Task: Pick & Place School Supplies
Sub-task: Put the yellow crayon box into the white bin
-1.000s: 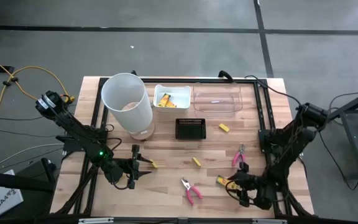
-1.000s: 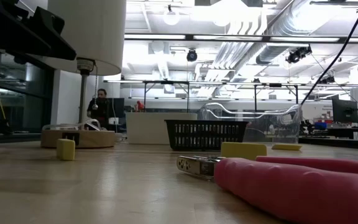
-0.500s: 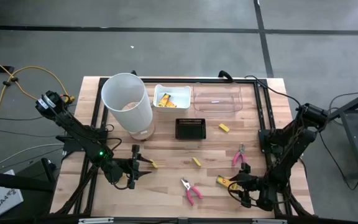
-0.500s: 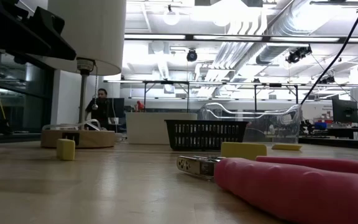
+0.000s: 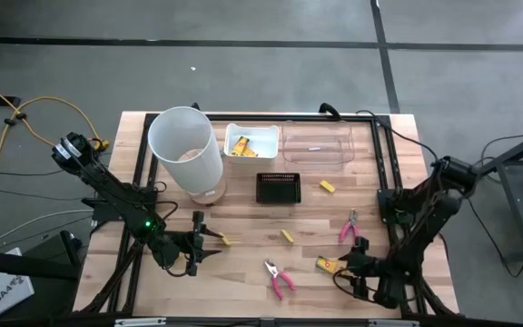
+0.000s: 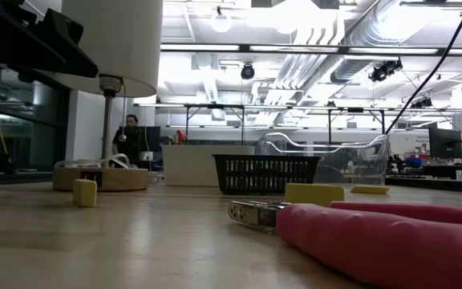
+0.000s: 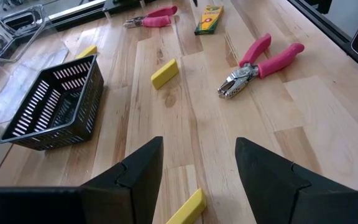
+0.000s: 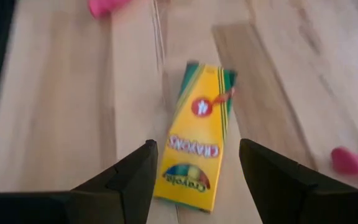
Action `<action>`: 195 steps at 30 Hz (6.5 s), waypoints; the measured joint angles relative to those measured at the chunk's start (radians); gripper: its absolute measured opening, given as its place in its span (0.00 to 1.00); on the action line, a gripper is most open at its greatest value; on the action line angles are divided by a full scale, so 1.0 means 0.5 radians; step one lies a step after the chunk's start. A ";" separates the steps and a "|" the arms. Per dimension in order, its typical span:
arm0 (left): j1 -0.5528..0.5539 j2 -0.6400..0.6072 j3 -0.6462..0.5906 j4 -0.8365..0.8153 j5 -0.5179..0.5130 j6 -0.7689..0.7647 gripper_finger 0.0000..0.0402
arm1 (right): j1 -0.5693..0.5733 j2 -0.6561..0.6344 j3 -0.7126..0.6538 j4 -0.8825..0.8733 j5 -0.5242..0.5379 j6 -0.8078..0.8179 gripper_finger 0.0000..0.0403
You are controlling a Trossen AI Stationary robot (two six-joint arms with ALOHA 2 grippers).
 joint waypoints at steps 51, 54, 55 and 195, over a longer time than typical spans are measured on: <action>0.000 0.000 0.000 0.000 0.000 0.000 0.48 | 0.022 0.266 0.062 -0.014 0.016 0.082 0.42; 0.000 0.000 0.000 0.000 0.000 0.000 0.48 | 0.022 0.266 0.080 -0.048 0.012 0.083 0.41; 0.000 0.000 0.000 0.000 0.000 0.001 0.48 | 0.022 0.266 0.083 -0.051 0.013 0.081 0.40; 0.000 0.000 0.000 0.000 0.000 0.000 0.48 | -3.195 0.603 1.300 0.114 -1.729 -3.156 0.41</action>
